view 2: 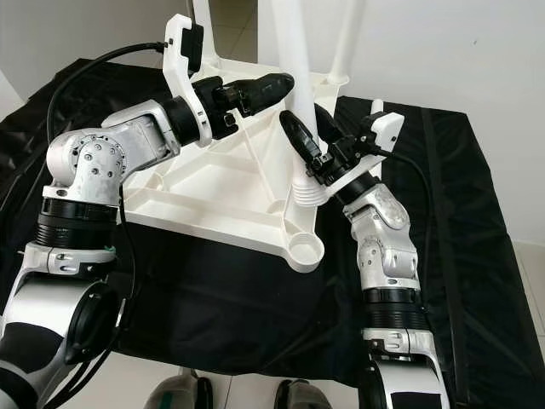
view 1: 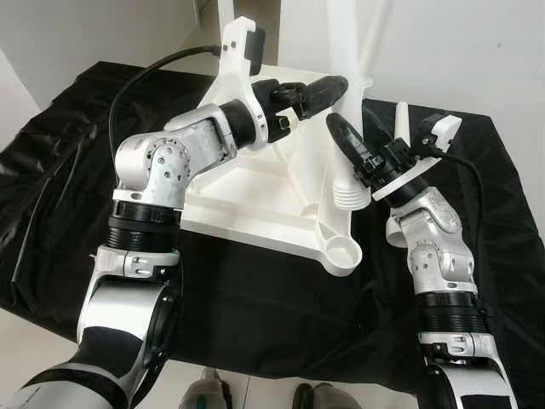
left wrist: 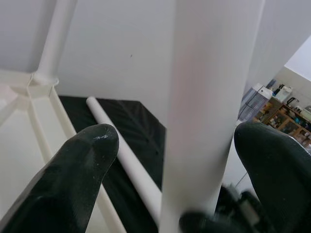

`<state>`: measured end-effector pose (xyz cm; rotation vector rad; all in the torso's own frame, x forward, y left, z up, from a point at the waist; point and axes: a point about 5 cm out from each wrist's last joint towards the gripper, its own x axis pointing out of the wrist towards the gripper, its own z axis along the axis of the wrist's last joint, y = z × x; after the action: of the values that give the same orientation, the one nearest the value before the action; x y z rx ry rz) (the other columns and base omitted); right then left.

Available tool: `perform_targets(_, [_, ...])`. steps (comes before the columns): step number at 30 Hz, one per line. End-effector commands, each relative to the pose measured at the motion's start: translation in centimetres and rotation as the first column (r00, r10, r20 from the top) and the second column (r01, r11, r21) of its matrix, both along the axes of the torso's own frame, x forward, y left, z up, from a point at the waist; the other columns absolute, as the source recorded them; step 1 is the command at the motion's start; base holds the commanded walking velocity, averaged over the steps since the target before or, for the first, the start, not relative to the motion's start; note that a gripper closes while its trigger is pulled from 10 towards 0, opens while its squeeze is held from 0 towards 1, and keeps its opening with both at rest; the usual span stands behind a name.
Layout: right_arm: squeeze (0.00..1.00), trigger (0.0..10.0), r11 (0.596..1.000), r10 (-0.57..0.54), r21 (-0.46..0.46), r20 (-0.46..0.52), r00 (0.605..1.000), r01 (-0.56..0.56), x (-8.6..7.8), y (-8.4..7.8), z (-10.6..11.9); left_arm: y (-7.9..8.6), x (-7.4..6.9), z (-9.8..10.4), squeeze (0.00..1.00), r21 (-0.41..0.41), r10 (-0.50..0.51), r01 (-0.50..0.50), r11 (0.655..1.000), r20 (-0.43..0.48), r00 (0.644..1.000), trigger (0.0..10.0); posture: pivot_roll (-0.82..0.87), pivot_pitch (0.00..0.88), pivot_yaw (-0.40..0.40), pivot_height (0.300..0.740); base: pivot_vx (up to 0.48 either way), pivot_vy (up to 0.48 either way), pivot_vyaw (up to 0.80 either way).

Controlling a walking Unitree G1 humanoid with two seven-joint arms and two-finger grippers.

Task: Building children table

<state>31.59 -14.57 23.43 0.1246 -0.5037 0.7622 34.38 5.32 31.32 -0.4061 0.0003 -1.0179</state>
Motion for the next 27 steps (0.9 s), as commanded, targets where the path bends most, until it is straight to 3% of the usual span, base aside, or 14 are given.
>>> perform_targets(1, [0.0, 10.0, 0.999, 0.035, -0.003, 0.016, 0.999, -0.035, -0.3, 0.4, 0.3, -0.6, -0.9, 0.8, 0.0, -0.027, -0.199, 0.201, 0.979, 0.07, 0.978, 10.0, -0.01, 0.002, 0.03, 0.74, 0.0, 0.0, 0.0])
perform_targets(11, [0.0, 10.0, 0.997, 0.072, -0.041, 0.02, 0.997, -0.071, -0.6, 0.6, 0.0, -0.5, 0.1, 4.1, 0.0, -0.058, -0.166, 0.174, 0.983, 0.126, 0.978, 10.0, -0.02, 0.002, 0.039, 0.74, 0.0, 0.0, 0.0])
perform_targets(18, [0.0, 10.0, 0.997, 0.064, -0.045, 0.019, 0.998, -0.063, -0.7, 0.6, -0.2, -0.3, 0.4, 4.9, 0.0, -0.096, -0.147, 0.158, 0.983, 0.109, 0.983, 10.0, -0.02, 0.001, 0.046, 0.74, 0.0, 0.0, 0.0])
perform_targets(20, [0.0, 10.0, 0.997, 0.061, -0.05, 0.016, 0.998, -0.06, -0.7, 0.6, -0.3, -0.3, 0.5, 5.1, 0.0, -0.116, -0.145, 0.157, 0.981, 0.103, 0.984, 0.0, -0.02, 0.002, 0.046, 0.74, 0.0, 0.0, 0.0])
perform_targets(27, [0.0, 10.0, 0.996, 0.066, -0.06, 0.01, 0.998, -0.065, -0.7, 0.6, -0.5, -0.2, 0.4, 5.5, 0.0, -0.142, -0.149, 0.163, 0.976, 0.104, 0.983, 0.0, -0.01, 0.011, 0.045, 0.74, 0.0, 0.0, 0.0])
